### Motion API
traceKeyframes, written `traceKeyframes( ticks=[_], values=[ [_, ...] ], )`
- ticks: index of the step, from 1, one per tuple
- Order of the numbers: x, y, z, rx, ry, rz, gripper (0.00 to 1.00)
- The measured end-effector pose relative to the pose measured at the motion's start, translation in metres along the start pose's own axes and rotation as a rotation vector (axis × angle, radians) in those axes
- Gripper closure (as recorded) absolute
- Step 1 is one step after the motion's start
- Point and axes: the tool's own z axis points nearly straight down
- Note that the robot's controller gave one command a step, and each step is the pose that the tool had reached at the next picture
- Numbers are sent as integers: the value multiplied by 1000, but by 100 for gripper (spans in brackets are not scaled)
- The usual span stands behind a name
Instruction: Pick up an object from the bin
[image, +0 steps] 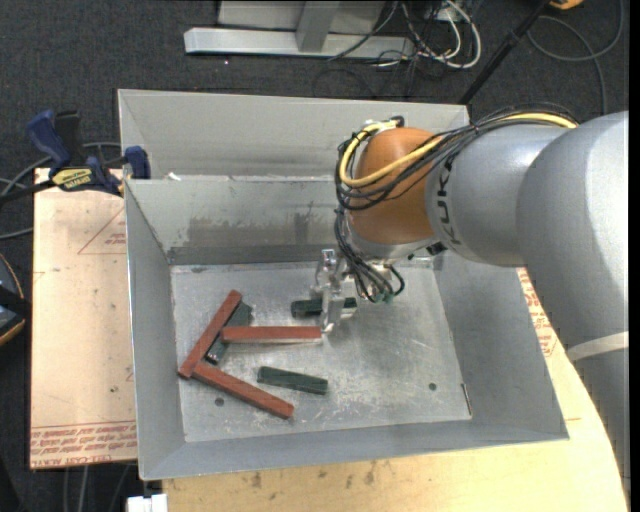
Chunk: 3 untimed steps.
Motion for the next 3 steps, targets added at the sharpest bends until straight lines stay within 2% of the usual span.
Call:
traceKeyframes(
  ticks=[1,3],
  values=[
    [-1,0,-4,0,7,0,100],
    [2,0,-18,1,32,0,100]
  ],
)
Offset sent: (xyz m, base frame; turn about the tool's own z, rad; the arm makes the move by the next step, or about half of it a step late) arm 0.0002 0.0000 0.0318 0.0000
